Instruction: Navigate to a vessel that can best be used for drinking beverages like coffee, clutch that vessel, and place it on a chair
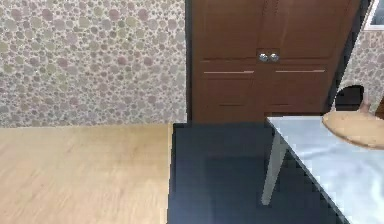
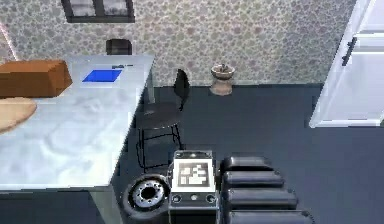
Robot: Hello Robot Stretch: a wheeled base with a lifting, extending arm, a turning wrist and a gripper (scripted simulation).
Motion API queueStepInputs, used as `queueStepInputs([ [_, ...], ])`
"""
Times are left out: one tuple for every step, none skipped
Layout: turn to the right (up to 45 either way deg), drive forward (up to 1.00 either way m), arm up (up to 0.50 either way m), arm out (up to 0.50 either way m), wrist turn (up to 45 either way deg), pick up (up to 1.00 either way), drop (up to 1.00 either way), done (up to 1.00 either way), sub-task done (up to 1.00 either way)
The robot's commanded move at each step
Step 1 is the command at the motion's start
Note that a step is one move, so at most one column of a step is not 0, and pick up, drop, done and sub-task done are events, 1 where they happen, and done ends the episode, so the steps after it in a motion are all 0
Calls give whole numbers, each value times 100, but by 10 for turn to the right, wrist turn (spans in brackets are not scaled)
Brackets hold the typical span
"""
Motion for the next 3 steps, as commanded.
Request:
queueStepInputs([
  [0,100,0,0,0,0,0,0,0],
  [0,65,0,0,0,0,0,0,0],
  [450,0,0,0,0,0,0,0,0],
])
